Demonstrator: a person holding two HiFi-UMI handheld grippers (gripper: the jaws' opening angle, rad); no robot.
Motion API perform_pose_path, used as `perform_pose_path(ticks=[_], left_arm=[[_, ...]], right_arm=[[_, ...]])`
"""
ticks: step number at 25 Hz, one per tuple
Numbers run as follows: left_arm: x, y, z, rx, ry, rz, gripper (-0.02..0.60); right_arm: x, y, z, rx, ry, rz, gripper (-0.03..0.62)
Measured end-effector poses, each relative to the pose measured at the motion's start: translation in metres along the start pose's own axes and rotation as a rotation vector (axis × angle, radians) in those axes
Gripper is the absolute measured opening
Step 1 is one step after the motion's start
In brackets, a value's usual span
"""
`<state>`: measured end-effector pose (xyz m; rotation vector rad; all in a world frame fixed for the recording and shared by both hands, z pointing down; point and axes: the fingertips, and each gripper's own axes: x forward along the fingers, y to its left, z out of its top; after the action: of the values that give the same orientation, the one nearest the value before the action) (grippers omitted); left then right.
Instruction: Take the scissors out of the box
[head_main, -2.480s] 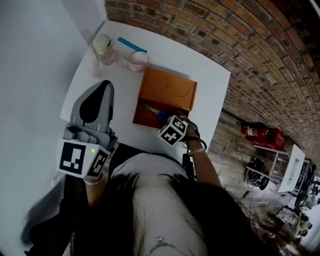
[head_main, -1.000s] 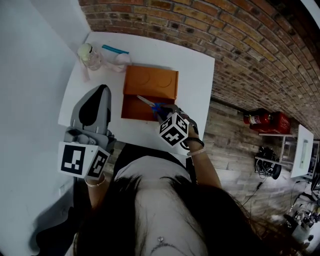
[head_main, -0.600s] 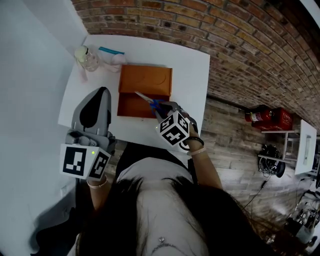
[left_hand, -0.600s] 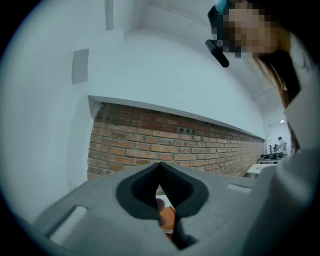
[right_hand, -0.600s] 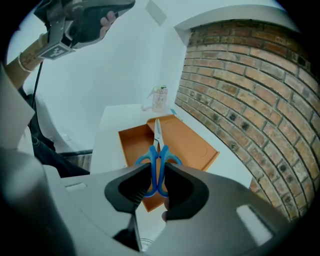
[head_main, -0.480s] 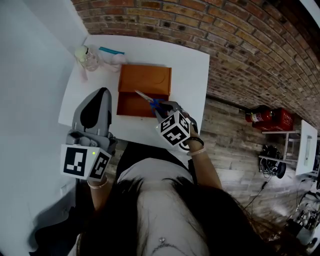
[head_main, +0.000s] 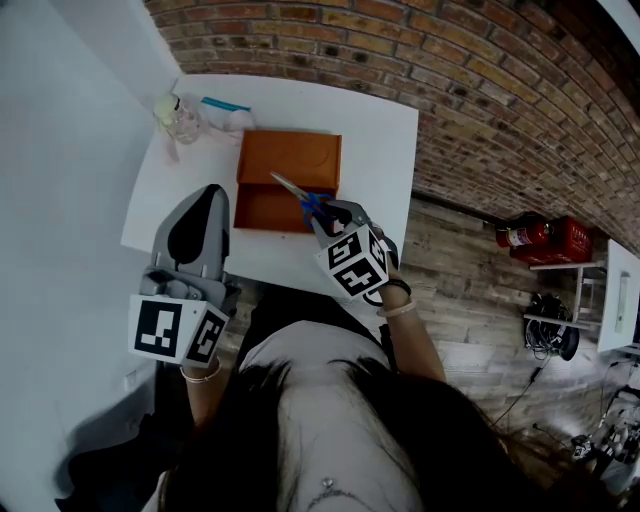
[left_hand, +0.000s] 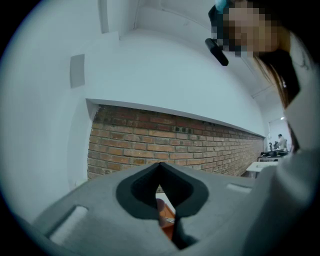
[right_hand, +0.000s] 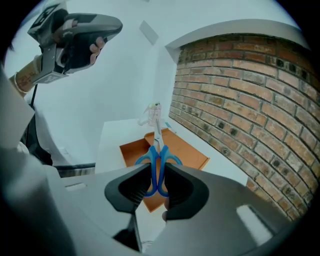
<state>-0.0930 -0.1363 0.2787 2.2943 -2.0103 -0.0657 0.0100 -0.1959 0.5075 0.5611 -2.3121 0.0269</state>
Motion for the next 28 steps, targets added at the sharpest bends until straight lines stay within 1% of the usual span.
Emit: perform_pose_path(ticks=[8, 14, 22, 28], left_arm=[[0.000, -0.006, 0.000, 0.005, 0.000, -0.041, 0.000], [-0.008, -0.001, 0.001, 0.008, 0.003, -0.086, 0.002], [-0.028, 0.010, 0.003, 0.008, 0.006, -0.126, 0.002], [-0.047, 0.014, 0.003, 0.003, 0.004, -0.153, 0.000]], right_arm=[[-0.015, -0.004, 0.011, 0.047, -0.050, -0.047, 0.095], [-0.023, -0.001, 0.019, 0.083, -0.077, -0.110, 0.095], [-0.037, 0.012, 0.028, 0.132, -0.107, -0.181, 0.095], [-0.048, 0.028, 0.030, 0.149, -0.119, -0.224, 0.095]])
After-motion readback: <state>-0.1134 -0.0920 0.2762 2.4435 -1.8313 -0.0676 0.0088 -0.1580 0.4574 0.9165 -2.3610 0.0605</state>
